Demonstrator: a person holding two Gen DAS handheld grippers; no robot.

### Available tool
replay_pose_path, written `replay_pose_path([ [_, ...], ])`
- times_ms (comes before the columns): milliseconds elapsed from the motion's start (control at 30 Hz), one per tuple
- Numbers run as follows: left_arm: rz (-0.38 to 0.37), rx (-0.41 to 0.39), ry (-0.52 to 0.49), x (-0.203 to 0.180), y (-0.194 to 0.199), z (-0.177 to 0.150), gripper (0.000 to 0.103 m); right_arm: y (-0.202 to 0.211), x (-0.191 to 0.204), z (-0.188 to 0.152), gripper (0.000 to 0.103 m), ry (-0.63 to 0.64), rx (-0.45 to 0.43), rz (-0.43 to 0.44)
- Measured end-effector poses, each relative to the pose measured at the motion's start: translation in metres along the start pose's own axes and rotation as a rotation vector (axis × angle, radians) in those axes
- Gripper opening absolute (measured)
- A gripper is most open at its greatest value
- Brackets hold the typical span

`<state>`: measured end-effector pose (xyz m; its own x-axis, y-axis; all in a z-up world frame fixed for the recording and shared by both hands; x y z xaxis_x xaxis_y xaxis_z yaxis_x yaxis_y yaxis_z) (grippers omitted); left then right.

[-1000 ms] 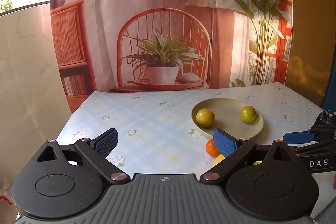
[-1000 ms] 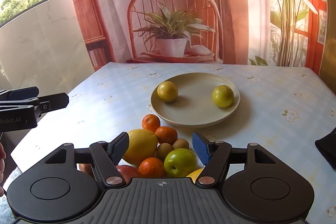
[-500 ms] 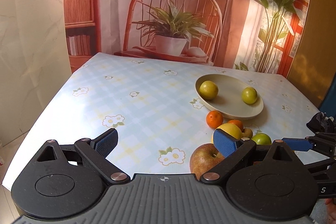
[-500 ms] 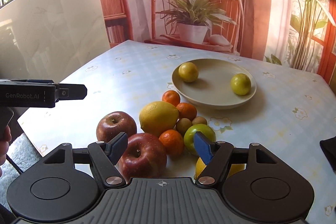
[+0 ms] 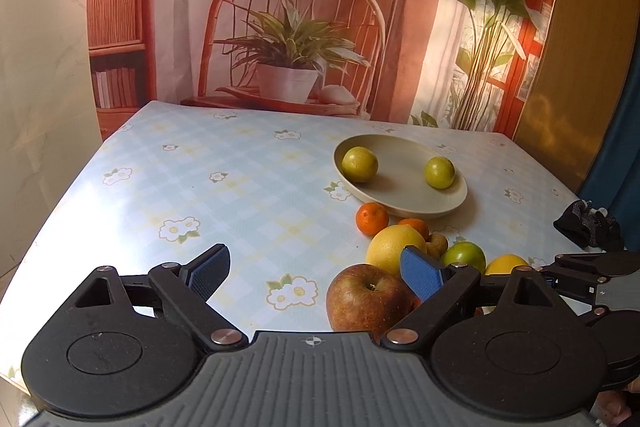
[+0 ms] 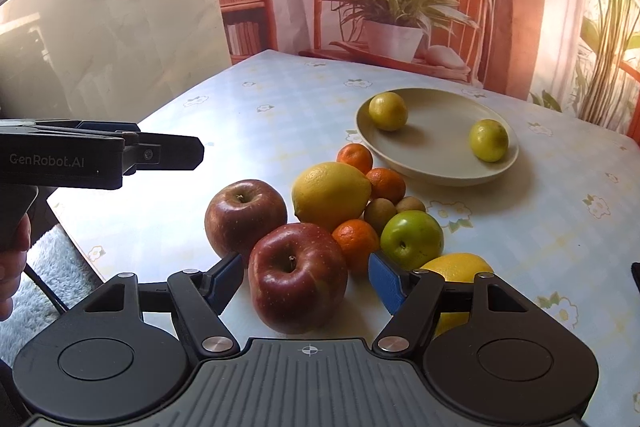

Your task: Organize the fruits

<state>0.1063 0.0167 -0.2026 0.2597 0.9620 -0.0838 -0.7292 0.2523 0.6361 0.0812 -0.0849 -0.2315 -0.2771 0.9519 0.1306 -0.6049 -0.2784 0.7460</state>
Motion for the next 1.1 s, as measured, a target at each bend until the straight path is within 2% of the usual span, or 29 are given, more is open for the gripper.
replay_pose_path([
  [267,-0.105,-0.003,-0.069,-0.022,-0.001,-0.006,0.093,-0.009,0.0,-0.009,0.064,-0.016,0.044,0.03],
  [533,-0.123,0.021,-0.088,-0.029,-0.009,-0.011,0.093,-0.023,-0.002,-0.017,0.061,-0.04,0.07,0.054],
  [667,-0.134,0.035,-0.085,-0.03,-0.012,-0.013,0.093,-0.026,-0.004,-0.019,0.061,-0.049,0.053,0.056],
  [800,-0.162,0.038,-0.056,-0.028,-0.014,-0.014,0.093,-0.028,-0.004,-0.021,0.054,-0.048,0.048,0.068],
  [1000,-0.19,0.049,-0.094,-0.038,-0.015,-0.016,0.084,-0.023,-0.004,-0.024,0.054,-0.048,0.057,0.076],
  [1100,-0.215,0.064,-0.129,-0.047,-0.018,-0.017,0.08,-0.019,-0.01,-0.028,0.054,-0.061,0.066,0.053],
])
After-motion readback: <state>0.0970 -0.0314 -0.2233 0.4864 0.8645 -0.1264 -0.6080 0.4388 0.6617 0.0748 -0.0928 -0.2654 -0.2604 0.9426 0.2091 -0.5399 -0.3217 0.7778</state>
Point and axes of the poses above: each gripper's, at about its wrist camera, not at the fingertips, and y roughly against the way its jaws point, x to its left, z to its top, the point moved 8 cm from there along -y, roughly the way its jaws point, and after that the axes turned 5 degrees about x, right-handed, at the moved point
